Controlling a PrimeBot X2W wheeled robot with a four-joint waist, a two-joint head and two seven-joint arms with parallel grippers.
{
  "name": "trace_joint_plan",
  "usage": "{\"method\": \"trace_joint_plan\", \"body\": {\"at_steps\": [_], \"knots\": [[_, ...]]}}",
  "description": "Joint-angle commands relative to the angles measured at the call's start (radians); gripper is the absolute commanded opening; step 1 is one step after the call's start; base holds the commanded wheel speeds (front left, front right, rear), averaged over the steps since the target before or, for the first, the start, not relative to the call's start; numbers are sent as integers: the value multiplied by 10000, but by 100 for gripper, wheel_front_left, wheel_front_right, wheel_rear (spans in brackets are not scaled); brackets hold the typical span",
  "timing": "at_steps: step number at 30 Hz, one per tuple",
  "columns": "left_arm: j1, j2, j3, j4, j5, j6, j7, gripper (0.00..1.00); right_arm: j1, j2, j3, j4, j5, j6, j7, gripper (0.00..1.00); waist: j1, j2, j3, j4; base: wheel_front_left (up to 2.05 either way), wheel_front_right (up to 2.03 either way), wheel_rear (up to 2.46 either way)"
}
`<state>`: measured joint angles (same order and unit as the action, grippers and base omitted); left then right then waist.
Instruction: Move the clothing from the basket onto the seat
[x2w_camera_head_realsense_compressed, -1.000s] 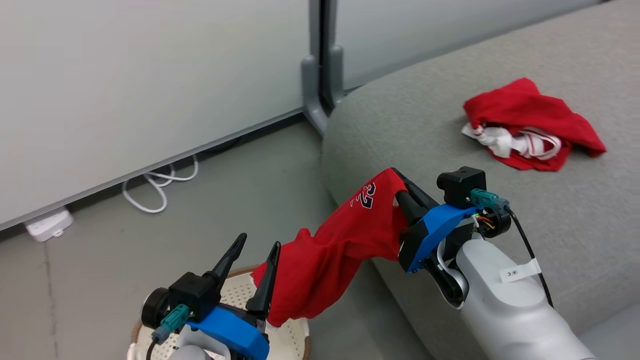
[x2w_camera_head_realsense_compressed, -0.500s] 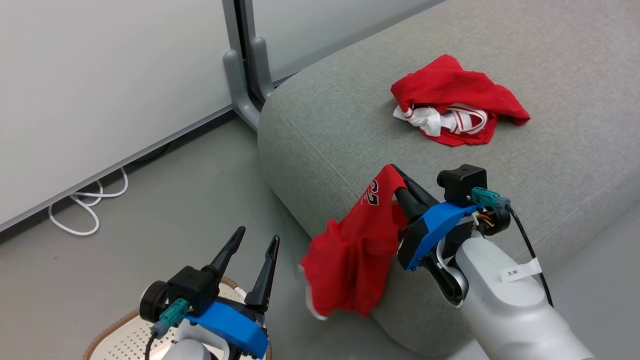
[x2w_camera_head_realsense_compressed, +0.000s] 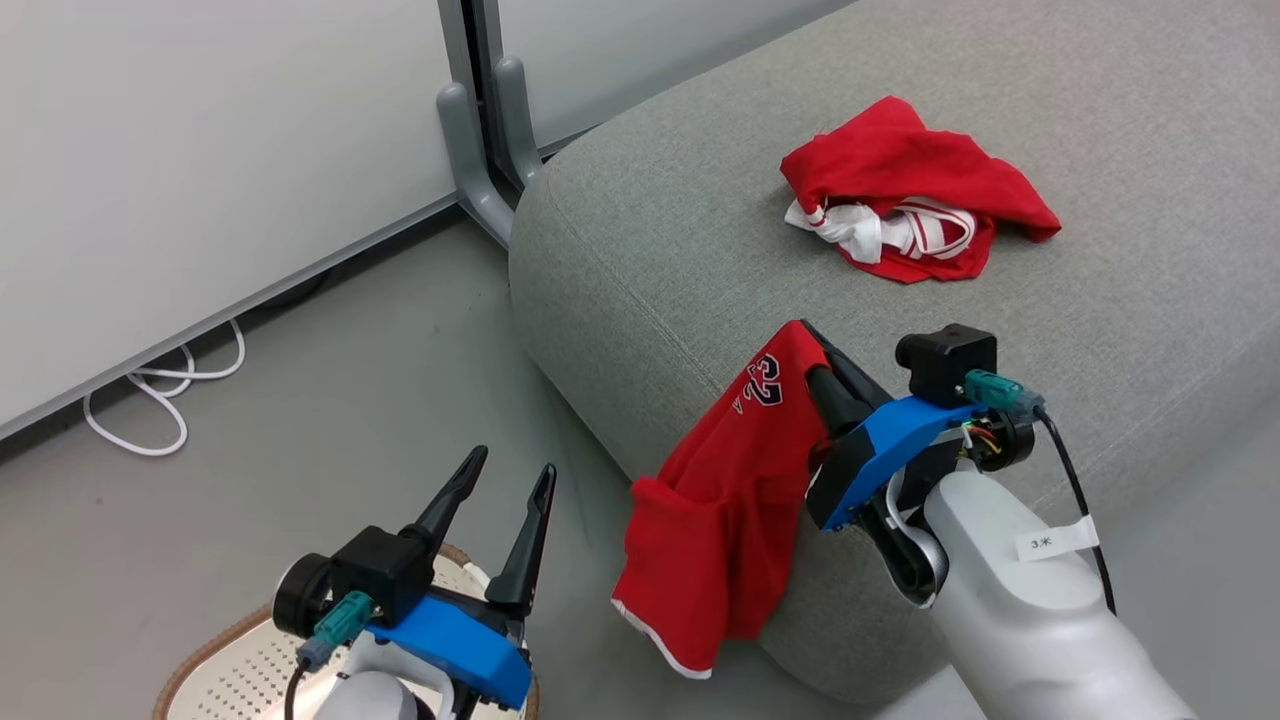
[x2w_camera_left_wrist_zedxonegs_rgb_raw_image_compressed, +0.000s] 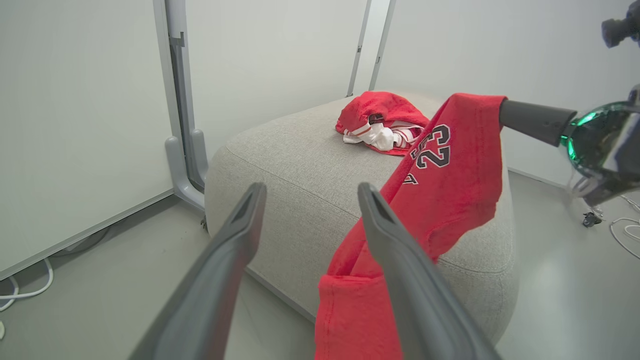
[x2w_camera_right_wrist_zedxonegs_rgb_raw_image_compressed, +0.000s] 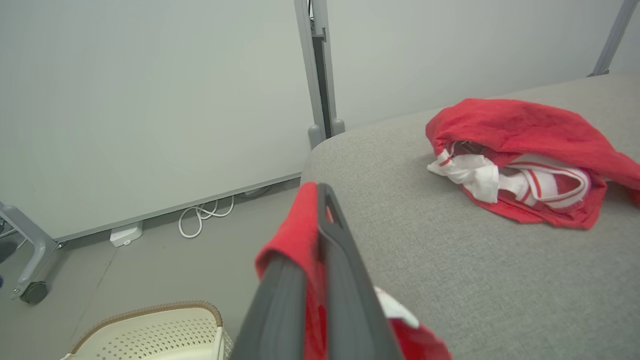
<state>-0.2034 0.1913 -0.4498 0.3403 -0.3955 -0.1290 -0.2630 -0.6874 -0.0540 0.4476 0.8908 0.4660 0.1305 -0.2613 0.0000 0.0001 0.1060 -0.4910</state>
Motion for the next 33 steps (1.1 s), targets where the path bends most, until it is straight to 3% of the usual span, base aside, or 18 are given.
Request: {"method": "trace_joint_plan", "body": {"at_steps": [1,7,20,28,33], "knots": [[-215,87,84,-76,58,-21,-26,100,-56,-7,-78,-85,39,5,-53,0,0,-1,184,42,0,0,0],[-704,395,-5,-263,279,-21,-26,100,-1381,-616,-974,-551,-69,3,-25,0,0,-1,1259,161,0,0,0],[-2310,1386,-201,-1151,675,-21,-26,100,-4998,-3195,-3848,-2077,-1446,3,1453,0,0,-1,4338,706,0,0,0],[-3176,1976,-256,-1777,951,-20,-26,100,-5986,-4565,-6237,-3005,-1917,3,2209,0,0,-1,5888,1275,0,0,0],[-3637,2188,-281,-2160,1086,-21,-24,100,-5673,-4641,-7355,-3309,-2381,3,2422,0,0,-1,6635,1559,0,0,0]]}}
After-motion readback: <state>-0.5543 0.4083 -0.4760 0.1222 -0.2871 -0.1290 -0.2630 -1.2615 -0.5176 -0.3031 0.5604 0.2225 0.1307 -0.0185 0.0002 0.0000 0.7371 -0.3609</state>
